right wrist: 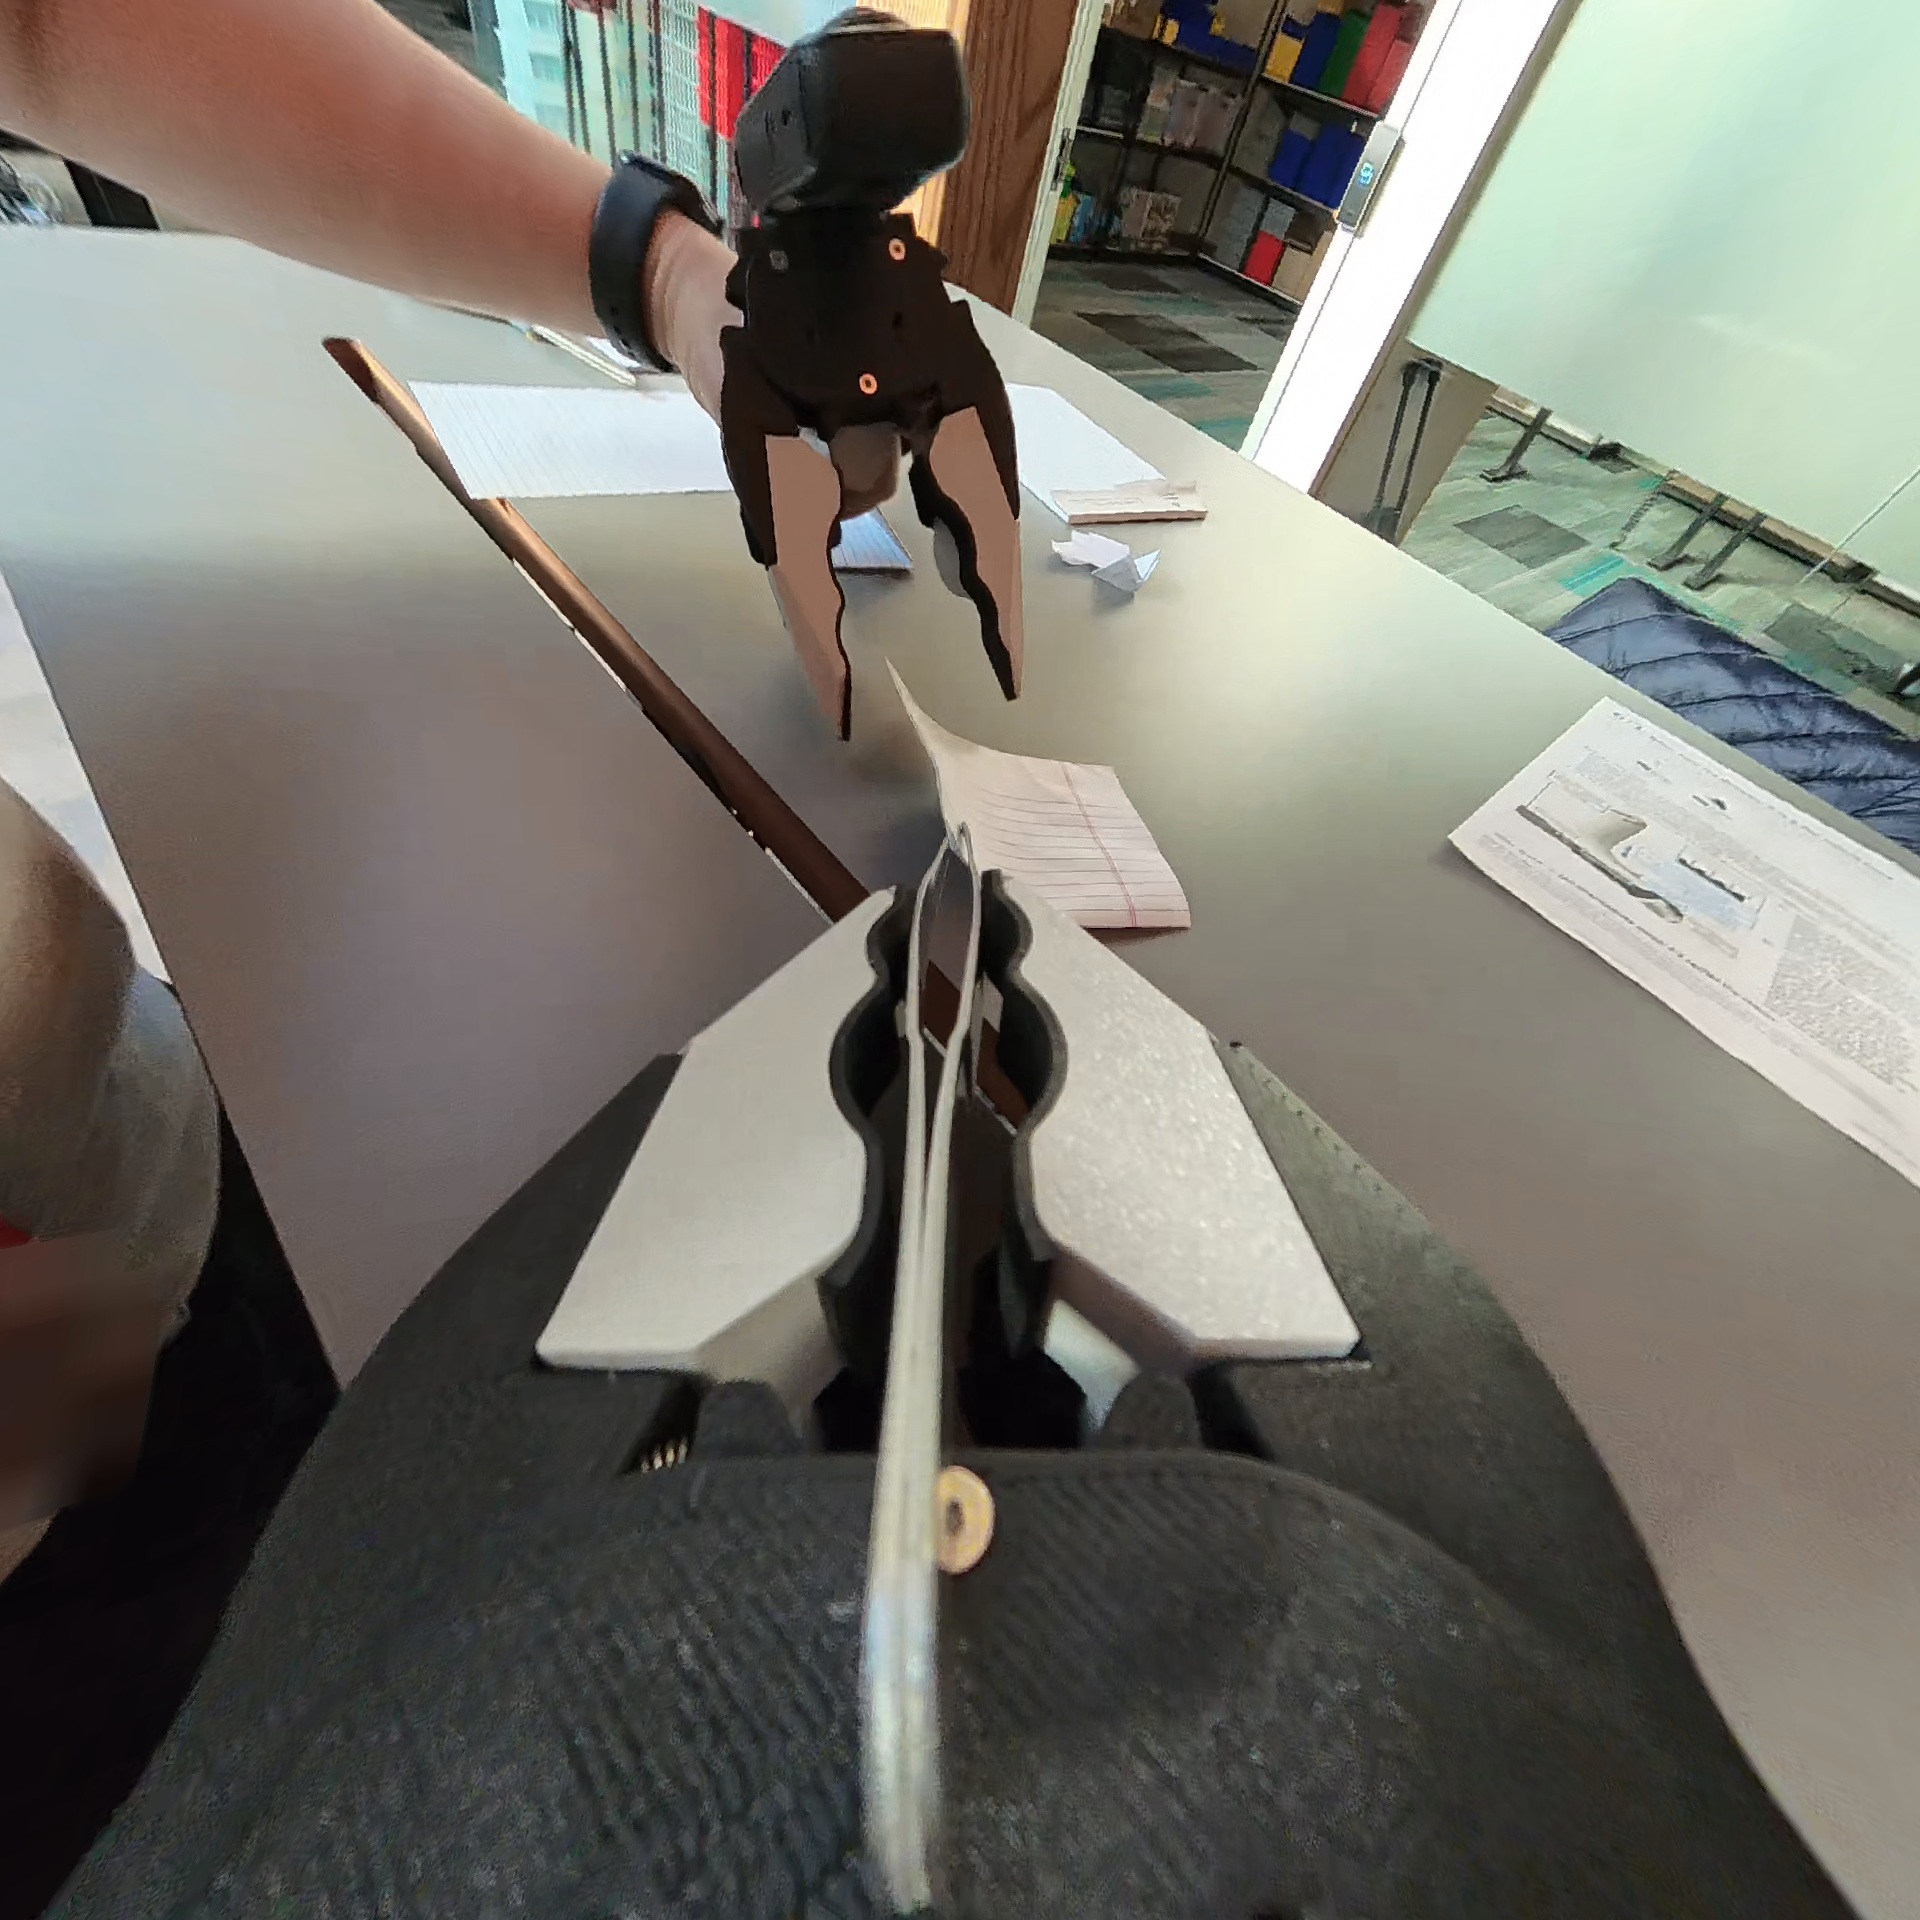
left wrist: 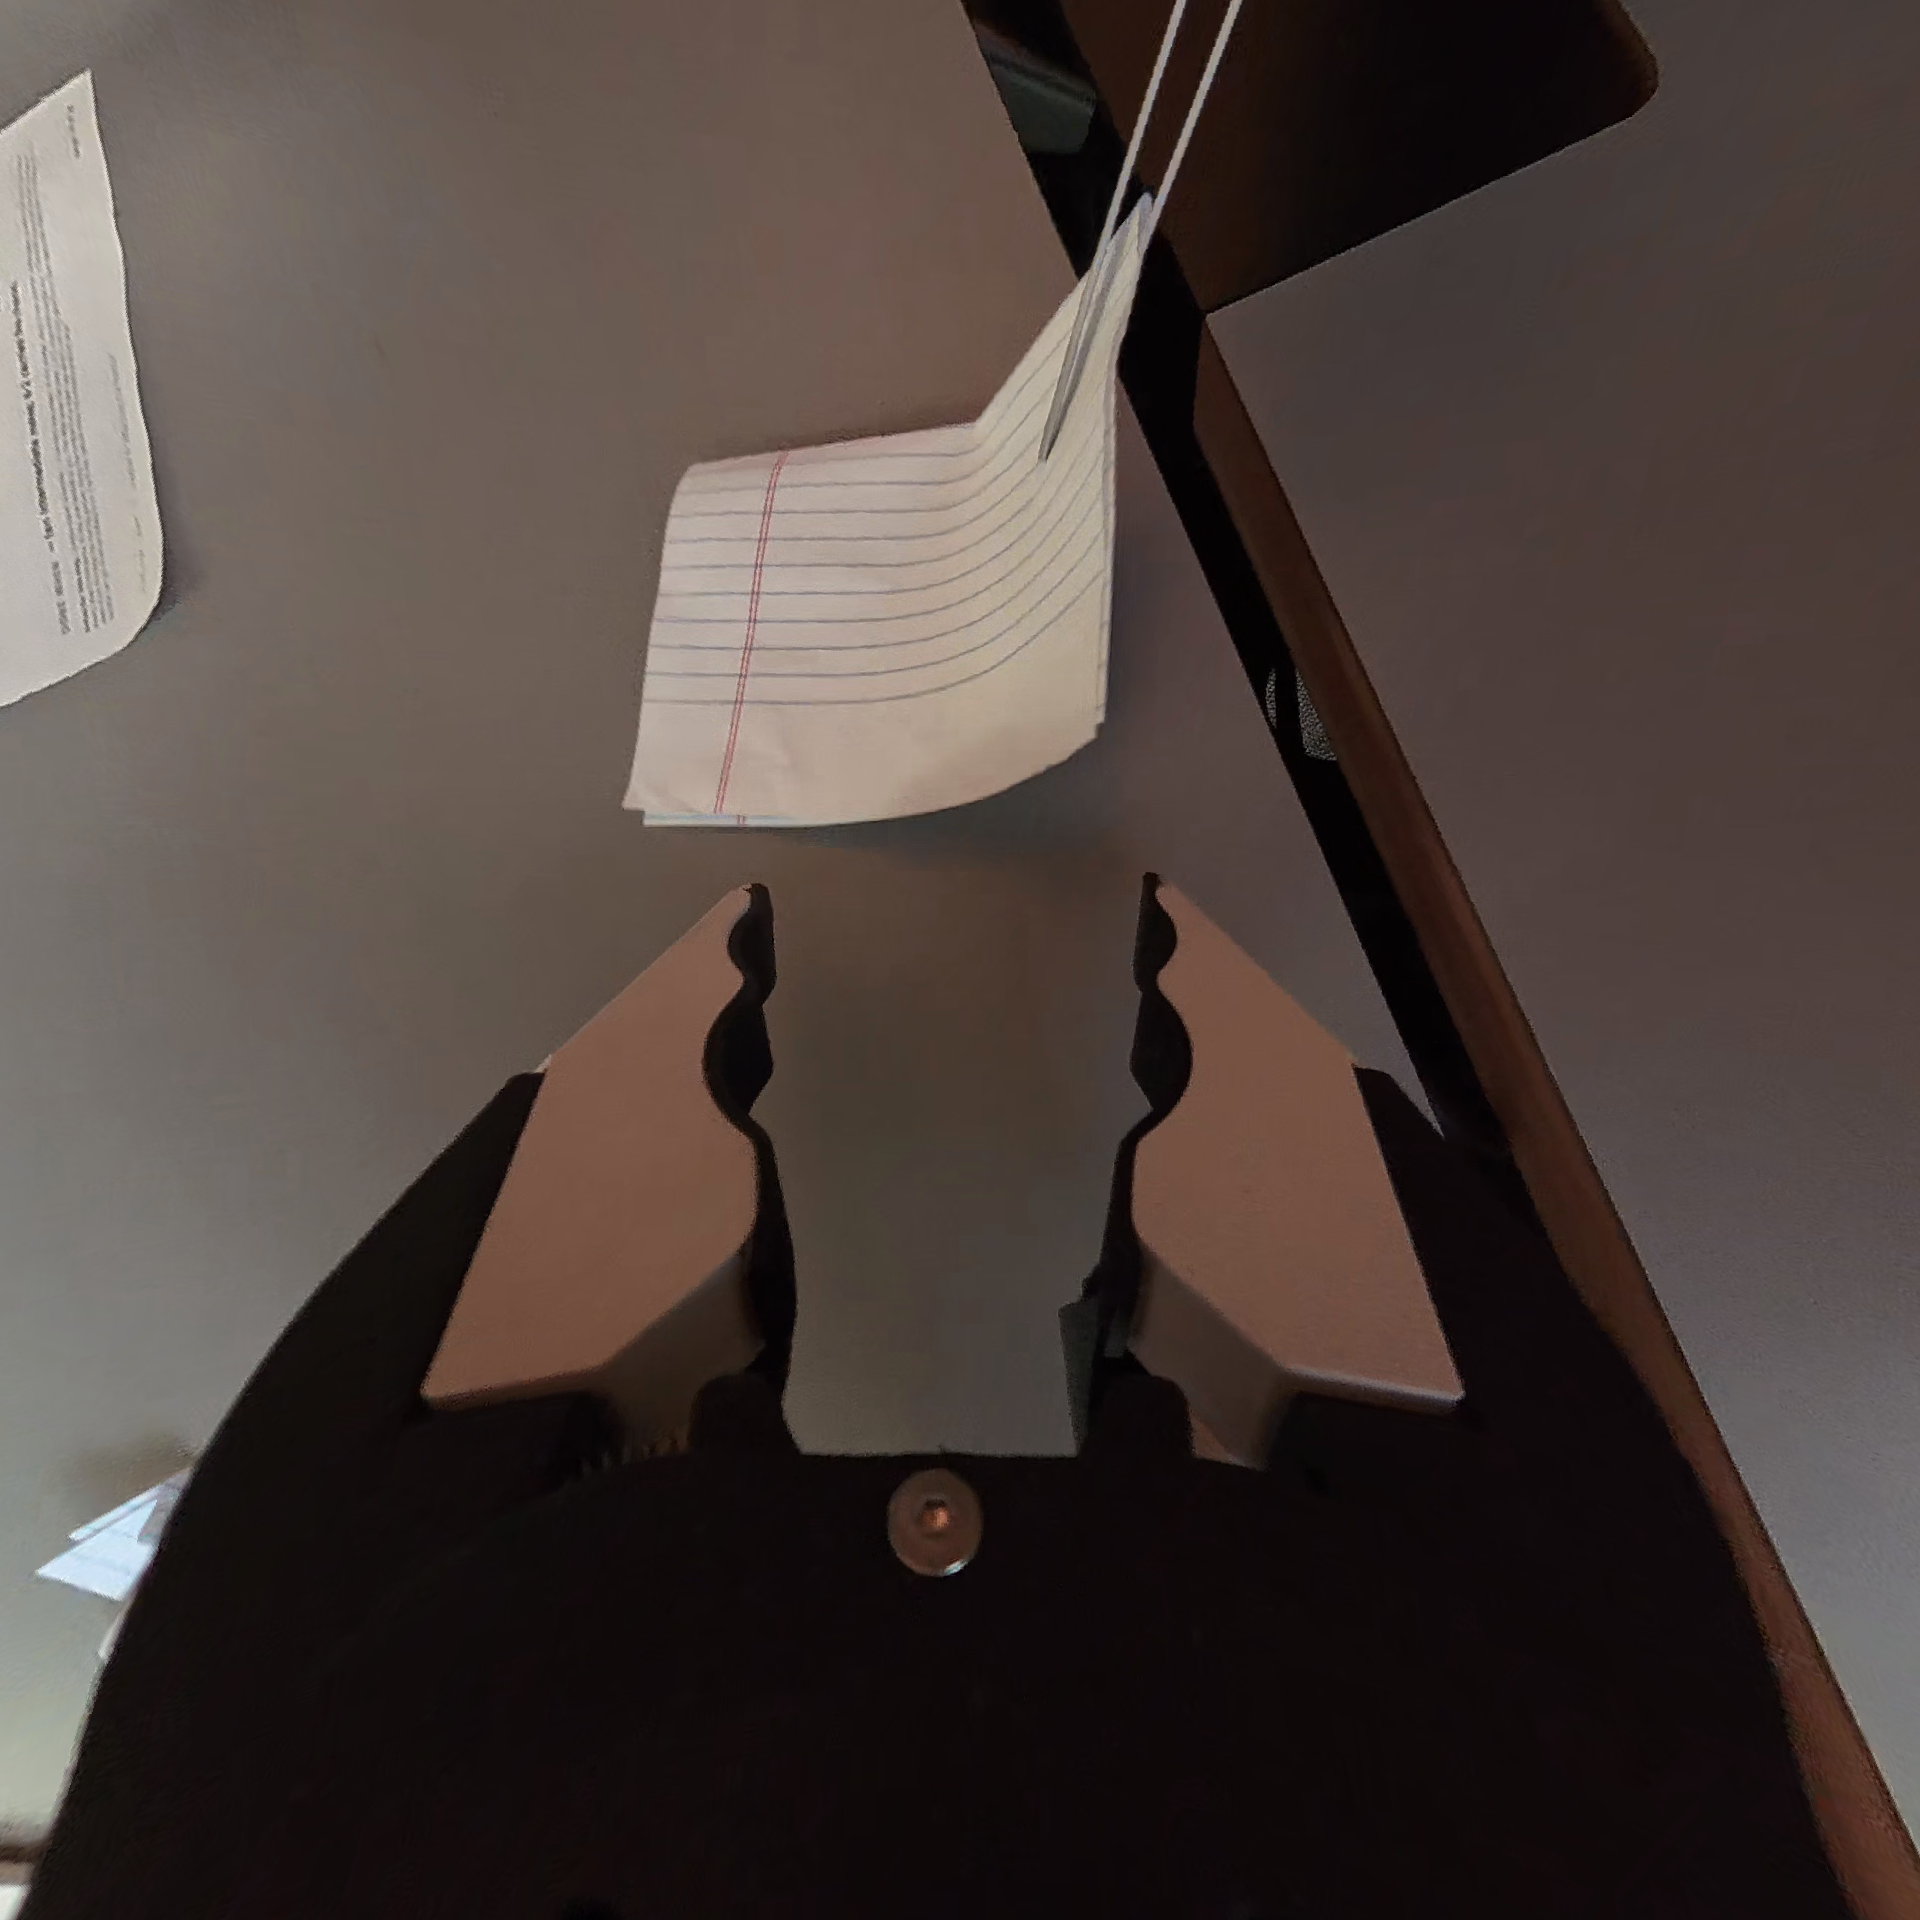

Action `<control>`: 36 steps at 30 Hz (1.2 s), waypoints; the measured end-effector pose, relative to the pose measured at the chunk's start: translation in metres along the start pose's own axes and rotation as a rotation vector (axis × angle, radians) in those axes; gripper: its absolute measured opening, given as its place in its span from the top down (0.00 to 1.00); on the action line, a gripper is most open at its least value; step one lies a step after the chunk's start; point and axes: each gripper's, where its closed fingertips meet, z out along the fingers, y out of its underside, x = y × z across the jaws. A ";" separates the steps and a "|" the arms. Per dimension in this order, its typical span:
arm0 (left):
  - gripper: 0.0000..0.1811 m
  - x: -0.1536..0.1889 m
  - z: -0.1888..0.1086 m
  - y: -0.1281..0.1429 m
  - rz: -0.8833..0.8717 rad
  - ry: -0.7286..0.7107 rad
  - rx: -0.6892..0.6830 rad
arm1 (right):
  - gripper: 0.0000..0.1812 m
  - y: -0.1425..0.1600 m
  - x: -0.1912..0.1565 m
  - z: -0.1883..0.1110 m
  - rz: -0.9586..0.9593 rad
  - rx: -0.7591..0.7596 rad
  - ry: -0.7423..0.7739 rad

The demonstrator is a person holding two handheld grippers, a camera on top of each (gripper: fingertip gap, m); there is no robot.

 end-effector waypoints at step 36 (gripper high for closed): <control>1.00 0.066 -0.001 -0.006 0.061 -0.040 0.150 | 0.89 0.025 -0.022 -0.006 0.149 0.100 -0.128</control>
